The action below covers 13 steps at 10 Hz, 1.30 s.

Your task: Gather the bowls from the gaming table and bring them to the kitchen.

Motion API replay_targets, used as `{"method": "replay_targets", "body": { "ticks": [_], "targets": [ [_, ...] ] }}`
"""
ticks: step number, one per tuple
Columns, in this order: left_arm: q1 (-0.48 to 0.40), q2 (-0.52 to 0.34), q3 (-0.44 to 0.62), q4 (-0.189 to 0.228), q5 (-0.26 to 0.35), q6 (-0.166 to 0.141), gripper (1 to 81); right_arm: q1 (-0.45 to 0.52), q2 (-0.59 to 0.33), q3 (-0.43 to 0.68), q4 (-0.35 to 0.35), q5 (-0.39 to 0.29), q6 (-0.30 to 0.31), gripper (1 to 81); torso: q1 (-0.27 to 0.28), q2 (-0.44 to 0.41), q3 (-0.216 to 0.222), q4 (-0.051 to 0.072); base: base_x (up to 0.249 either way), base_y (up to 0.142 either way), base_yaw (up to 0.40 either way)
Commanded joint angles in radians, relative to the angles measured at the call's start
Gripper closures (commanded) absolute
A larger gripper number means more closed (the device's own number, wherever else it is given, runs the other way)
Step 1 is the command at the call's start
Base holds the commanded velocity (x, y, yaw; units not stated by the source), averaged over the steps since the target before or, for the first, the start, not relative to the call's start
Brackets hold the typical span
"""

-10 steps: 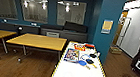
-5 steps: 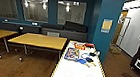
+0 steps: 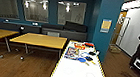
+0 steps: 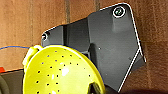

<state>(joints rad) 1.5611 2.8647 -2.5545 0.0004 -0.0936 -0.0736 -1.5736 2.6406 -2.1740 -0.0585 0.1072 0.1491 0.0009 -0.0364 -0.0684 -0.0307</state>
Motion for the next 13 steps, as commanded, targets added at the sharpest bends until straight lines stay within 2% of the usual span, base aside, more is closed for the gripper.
{"method": "replay_targets", "body": {
  "ticks": [1, 13],
  "targets": [
    [-0.034, -0.016, 0.002, 0.010, 0.054, 0.009, 81.1, 0.043, -0.008, 0.011, -0.021, -0.049, -0.005, 81.1, 0.000, 0.000, 0.000, 0.000, -0.093, 0.000, 0.000],
    [-0.032, -0.011, 0.002, 0.010, 0.054, 0.009, 81.1, 0.043, -0.017, 0.011, -0.021, -0.049, -0.003, 81.1, -0.001, 0.000, 0.000, 0.000, -0.128, 0.000, 0.000]
  ]
}}
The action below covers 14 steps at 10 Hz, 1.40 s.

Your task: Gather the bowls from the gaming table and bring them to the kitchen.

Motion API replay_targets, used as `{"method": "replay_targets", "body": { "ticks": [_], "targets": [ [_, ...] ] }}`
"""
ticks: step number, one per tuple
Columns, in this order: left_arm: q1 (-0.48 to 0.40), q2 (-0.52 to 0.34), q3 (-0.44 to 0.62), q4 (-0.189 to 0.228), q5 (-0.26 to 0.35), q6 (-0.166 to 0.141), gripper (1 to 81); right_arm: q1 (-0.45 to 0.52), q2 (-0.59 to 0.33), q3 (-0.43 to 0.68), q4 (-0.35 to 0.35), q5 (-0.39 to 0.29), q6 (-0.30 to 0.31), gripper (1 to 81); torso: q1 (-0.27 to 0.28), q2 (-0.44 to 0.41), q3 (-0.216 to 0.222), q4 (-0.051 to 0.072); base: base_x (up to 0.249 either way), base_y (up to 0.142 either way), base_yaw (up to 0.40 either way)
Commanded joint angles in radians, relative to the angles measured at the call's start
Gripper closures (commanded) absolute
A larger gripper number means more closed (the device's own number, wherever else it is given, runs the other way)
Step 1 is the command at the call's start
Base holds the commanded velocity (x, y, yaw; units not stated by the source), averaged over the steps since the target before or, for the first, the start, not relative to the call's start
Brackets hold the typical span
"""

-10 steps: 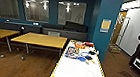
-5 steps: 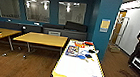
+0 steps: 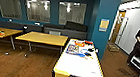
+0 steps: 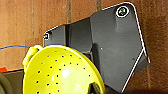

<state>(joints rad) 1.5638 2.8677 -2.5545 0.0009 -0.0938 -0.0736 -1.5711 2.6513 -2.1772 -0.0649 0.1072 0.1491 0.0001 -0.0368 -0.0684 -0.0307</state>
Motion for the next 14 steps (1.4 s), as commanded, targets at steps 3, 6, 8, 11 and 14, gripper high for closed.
{"method": "replay_targets", "body": {
  "ticks": [3, 6, 8, 11, 14],
  "targets": [
    [-0.034, -0.014, 0.002, 0.010, 0.054, 0.009, 81.1, 0.042, -0.028, 0.019, -0.015, -0.049, -0.003, 81.1, 0.000, 0.000, 0.000, 0.000, -0.145, 0.000, 0.000],
    [-0.034, -0.013, 0.002, 0.010, 0.054, 0.009, 81.1, 0.041, -0.026, 0.021, -0.013, -0.049, -0.002, 81.1, 0.000, 0.000, 0.000, 0.000, -0.145, 0.000, 0.000],
    [-0.034, -0.013, 0.002, 0.010, 0.054, 0.009, 81.1, 0.042, -0.023, 0.019, -0.013, -0.049, -0.002, 81.1, 0.000, 0.000, 0.000, 0.000, -0.147, 0.000, 0.000],
    [-0.034, -0.010, 0.002, 0.011, 0.054, 0.009, 81.1, 0.041, -0.021, 0.016, -0.013, -0.049, -0.002, 81.1, 0.000, 0.000, 0.000, 0.000, -0.149, 0.000, 0.000],
    [-0.034, -0.014, 0.002, 0.011, 0.054, 0.009, 81.1, 0.045, -0.020, 0.015, -0.013, -0.049, -0.002, 81.1, 0.000, 0.000, 0.000, 0.000, -0.149, 0.000, 0.000]
  ]
}}
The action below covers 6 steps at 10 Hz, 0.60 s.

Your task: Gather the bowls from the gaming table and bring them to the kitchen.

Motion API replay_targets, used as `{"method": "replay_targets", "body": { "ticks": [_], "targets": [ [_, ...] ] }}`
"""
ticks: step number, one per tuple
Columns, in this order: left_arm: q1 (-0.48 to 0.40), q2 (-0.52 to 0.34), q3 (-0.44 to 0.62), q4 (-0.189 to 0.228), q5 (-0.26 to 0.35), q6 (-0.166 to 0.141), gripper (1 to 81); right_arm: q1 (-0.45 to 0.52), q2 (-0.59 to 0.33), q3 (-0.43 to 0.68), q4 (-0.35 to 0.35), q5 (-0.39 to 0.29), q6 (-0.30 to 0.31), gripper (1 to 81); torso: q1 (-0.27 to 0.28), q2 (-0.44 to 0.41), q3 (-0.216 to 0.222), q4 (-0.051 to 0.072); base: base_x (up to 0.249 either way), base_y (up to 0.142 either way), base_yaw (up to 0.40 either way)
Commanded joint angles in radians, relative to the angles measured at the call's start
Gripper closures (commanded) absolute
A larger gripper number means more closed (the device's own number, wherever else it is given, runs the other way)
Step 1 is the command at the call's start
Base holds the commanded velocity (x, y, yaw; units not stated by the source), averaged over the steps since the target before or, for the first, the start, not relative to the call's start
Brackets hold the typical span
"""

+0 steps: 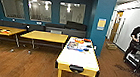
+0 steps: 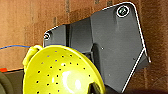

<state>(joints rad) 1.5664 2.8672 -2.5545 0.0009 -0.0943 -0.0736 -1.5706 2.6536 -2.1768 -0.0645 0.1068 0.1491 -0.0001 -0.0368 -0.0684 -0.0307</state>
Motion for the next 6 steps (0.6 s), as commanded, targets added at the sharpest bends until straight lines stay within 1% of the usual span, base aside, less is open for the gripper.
{"method": "replay_targets", "body": {
  "ticks": [1, 2, 4, 5, 6],
  "targets": [
    [-0.036, -0.014, 0.002, 0.011, 0.054, 0.009, 81.1, 0.048, -0.021, 0.014, -0.014, -0.049, -0.002, 81.1, 0.000, 0.000, 0.000, 0.000, -0.149, 0.000, 0.000],
    [-0.036, -0.014, 0.002, 0.013, 0.054, 0.009, 81.1, 0.048, -0.021, 0.014, -0.014, -0.049, -0.002, 81.1, 0.000, 0.000, 0.000, 0.000, -0.112, 0.000, 0.000],
    [-0.036, -0.014, 0.002, 0.013, 0.048, 0.009, 81.1, 0.048, -0.019, 0.006, -0.011, -0.049, -0.002, 81.1, 0.000, -0.001, 0.000, 0.000, 0.000, 0.000, 0.000],
    [-0.033, -0.014, 0.002, 0.013, 0.031, 0.009, 81.1, 0.049, -0.018, 0.003, -0.011, -0.049, -0.002, 81.1, 0.000, -0.002, 0.000, 0.000, 0.000, 0.000, 0.000],
    [-0.033, -0.014, 0.002, 0.013, 0.030, 0.009, 81.1, 0.048, -0.018, 0.002, -0.012, -0.049, -0.002, 81.1, 0.000, -0.001, 0.000, 0.000, 0.000, 0.000, 0.000]
  ]
}}
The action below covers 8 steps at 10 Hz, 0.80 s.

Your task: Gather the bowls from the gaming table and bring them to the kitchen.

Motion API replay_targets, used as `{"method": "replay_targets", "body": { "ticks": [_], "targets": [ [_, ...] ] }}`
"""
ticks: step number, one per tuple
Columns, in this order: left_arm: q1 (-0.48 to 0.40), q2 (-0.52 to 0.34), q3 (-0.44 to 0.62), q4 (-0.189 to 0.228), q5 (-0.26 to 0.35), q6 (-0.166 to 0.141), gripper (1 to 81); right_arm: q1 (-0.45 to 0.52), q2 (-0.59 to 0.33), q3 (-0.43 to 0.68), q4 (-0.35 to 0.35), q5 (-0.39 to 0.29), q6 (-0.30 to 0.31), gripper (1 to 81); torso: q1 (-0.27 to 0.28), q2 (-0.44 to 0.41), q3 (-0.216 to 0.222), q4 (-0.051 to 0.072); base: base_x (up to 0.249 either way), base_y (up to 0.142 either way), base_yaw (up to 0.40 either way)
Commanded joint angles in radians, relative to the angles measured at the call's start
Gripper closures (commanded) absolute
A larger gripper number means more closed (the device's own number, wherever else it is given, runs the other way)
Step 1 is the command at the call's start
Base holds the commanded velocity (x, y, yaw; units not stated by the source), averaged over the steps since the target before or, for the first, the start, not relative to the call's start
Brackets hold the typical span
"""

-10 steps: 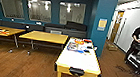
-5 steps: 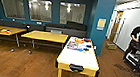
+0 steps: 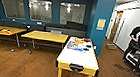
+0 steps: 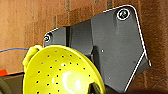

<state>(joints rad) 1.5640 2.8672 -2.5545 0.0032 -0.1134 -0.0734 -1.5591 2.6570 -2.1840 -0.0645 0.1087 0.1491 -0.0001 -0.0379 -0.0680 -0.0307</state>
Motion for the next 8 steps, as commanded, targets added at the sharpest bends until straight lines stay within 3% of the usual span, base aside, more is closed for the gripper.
{"method": "replay_targets", "body": {
  "ticks": [1, 8],
  "targets": [
    [-0.031, -0.014, 0.002, 0.011, 0.051, 0.009, 81.1, 0.037, -0.020, 0.009, -0.012, -0.050, -0.002, 81.1, 0.000, 0.000, 0.000, 0.000, 0.000, 0.000, 0.000],
    [-0.031, -0.012, 0.002, 0.017, 0.051, 0.009, 81.1, 0.033, -0.012, -0.005, -0.012, -0.052, -0.002, 81.1, 0.000, 0.000, 0.000, 0.000, 0.000, 0.000, 0.000]
  ]
}}
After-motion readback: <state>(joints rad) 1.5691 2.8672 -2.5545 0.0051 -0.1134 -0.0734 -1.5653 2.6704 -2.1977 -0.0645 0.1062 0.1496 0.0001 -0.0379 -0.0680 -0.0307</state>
